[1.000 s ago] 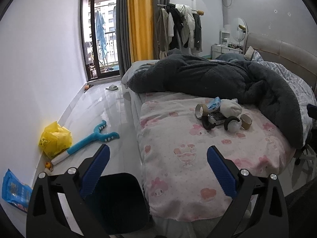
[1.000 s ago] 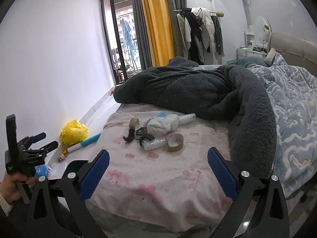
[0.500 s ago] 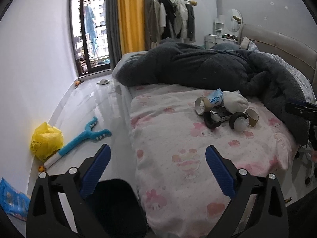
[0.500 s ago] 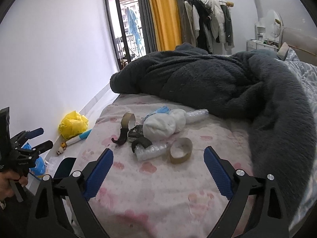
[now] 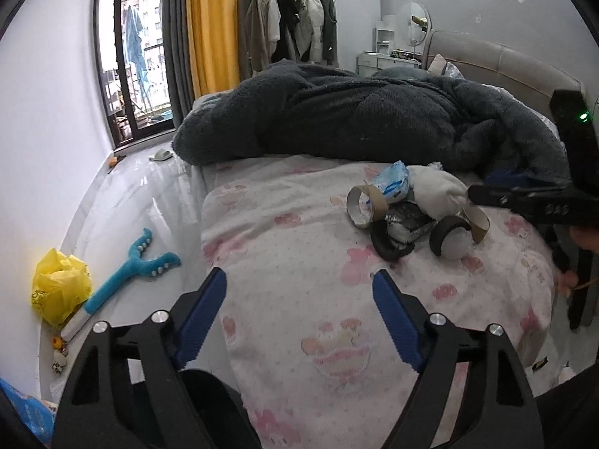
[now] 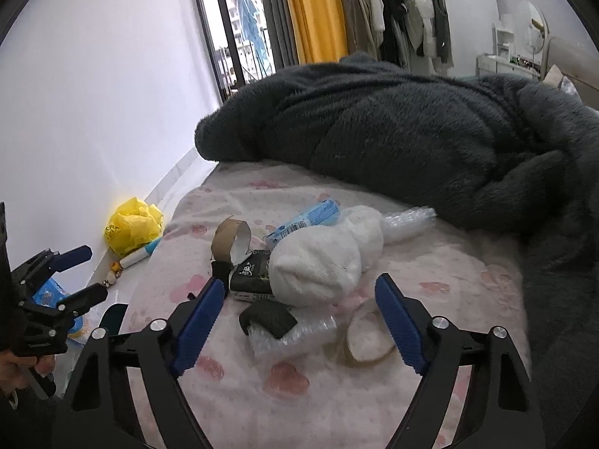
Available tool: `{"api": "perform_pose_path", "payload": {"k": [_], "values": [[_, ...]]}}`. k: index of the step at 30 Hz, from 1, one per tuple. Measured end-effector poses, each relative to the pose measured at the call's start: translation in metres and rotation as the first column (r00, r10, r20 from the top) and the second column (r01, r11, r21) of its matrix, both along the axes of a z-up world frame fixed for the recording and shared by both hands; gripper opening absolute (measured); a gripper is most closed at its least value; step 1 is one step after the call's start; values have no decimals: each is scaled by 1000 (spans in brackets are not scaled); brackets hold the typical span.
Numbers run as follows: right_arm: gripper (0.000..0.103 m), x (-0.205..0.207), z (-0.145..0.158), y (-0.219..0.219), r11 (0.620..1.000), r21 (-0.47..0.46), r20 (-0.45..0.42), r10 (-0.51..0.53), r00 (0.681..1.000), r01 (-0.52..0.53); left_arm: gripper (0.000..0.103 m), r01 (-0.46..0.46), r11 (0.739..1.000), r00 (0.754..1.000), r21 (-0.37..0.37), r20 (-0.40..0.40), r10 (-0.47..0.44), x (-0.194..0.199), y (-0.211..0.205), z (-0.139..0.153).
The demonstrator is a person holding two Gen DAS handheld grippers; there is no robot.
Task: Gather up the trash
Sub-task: 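Move the right tool toward the white cloth ball on the bed, then close the right tool on the white cloth ball and lift it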
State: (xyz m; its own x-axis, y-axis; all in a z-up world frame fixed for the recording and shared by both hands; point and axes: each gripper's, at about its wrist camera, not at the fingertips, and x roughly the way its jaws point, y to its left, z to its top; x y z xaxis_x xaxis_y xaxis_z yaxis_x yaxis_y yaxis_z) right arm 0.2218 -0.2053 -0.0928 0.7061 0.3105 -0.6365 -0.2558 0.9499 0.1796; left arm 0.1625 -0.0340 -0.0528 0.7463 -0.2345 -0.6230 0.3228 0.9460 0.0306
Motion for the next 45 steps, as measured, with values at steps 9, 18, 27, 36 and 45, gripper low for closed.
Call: {"api": "perform_pose_path", "payload": {"k": [9,18,27,36,45], "values": [[78,37,-15,11,997,27,-80,-64,995,67,71,92,994,994,-50,-55,-95,27,-5,-11],[66,54,-22,11,992,15,-139,-125,982,128,69,116,988,984,-103,-123,-128,39,-19,-26],[53,54,-22,2,990,36,-147,-132,980,139,69,158,979,973,-128,-151,-177,38,-42,-35],[53,42,2,2,986,59,-85,-148,985,153,57,153,977,971,-148,-163,-177,42,-65,-41],[53,34,16,5,987,92,-43,-129,991,133,41,103,985,974,-136,-185,-127,49,-81,-51]]}}
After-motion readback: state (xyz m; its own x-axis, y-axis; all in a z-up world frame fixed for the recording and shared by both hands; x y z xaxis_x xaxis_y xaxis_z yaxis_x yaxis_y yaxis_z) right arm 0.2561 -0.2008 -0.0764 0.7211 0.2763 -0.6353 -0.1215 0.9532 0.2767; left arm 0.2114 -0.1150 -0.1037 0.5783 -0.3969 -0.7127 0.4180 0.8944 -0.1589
